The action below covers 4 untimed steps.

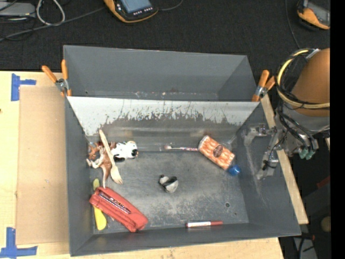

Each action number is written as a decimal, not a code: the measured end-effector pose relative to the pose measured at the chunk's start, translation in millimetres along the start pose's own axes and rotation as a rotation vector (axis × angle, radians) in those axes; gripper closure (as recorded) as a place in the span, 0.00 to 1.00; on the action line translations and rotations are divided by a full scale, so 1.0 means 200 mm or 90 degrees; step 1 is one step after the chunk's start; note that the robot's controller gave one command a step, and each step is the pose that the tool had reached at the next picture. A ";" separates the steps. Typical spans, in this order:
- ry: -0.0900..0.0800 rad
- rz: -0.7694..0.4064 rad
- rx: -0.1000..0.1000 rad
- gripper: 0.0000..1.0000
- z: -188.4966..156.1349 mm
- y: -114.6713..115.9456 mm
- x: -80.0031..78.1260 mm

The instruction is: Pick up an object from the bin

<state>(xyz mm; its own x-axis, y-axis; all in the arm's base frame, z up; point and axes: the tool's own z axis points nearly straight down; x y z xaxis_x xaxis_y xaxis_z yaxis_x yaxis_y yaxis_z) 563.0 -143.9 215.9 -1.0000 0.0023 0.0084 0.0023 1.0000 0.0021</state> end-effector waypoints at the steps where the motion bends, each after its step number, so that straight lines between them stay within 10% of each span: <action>1: -0.005 -0.002 0.001 0.00 -0.02 0.01 -0.01; 2: -0.008 0.034 0.001 0.00 0.23 0.28 -0.26; 4: -0.004 0.131 -0.002 0.00 0.66 0.29 -0.25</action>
Offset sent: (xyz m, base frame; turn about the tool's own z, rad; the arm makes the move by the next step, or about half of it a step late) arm 0.0550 0.0626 -0.0527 0.0540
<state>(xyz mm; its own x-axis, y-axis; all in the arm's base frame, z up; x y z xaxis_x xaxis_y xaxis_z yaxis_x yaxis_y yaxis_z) 613.0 -85.3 82.6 -0.9785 0.2062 0.0033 0.2063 0.9785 0.0042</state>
